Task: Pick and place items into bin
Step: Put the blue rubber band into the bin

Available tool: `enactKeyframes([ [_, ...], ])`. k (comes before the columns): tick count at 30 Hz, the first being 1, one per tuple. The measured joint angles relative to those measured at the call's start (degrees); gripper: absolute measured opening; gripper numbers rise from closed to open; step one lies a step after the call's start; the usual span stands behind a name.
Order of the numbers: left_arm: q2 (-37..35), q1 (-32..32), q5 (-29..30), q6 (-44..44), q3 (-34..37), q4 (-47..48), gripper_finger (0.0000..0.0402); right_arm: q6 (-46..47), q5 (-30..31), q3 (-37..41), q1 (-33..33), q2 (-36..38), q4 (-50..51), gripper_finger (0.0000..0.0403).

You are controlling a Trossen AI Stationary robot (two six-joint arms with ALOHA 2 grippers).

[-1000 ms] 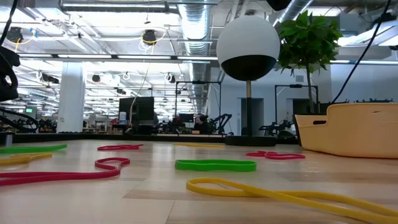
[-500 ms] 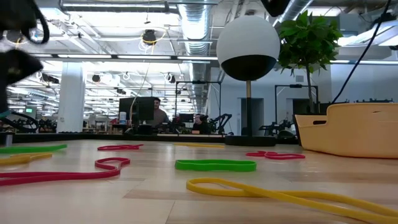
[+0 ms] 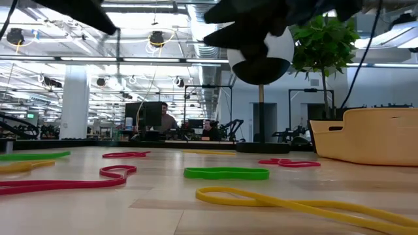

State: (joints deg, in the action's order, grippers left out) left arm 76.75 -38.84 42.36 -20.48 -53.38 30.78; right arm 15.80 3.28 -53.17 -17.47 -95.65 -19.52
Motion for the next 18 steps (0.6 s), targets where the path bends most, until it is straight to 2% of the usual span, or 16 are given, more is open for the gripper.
enactKeyframes([
  [2,0.0,2.0,-1.1,0.8,0.0,0.3,0.0,-1.0,-1.1,-0.6,0.0,-3.0,-3.6,0.0185],
  [9,0.3,6.6,-4.4,3.2,-0.1,-1.1,0.0,-2.6,0.0,-6.5,1.8,-9.0,-3.5,0.0208],
  [18,0.3,8.3,-5.2,4.4,-0.1,-2.0,0.0,-4.3,1.3,-16.0,5.8,-15.9,-3.2,0.0204],
])
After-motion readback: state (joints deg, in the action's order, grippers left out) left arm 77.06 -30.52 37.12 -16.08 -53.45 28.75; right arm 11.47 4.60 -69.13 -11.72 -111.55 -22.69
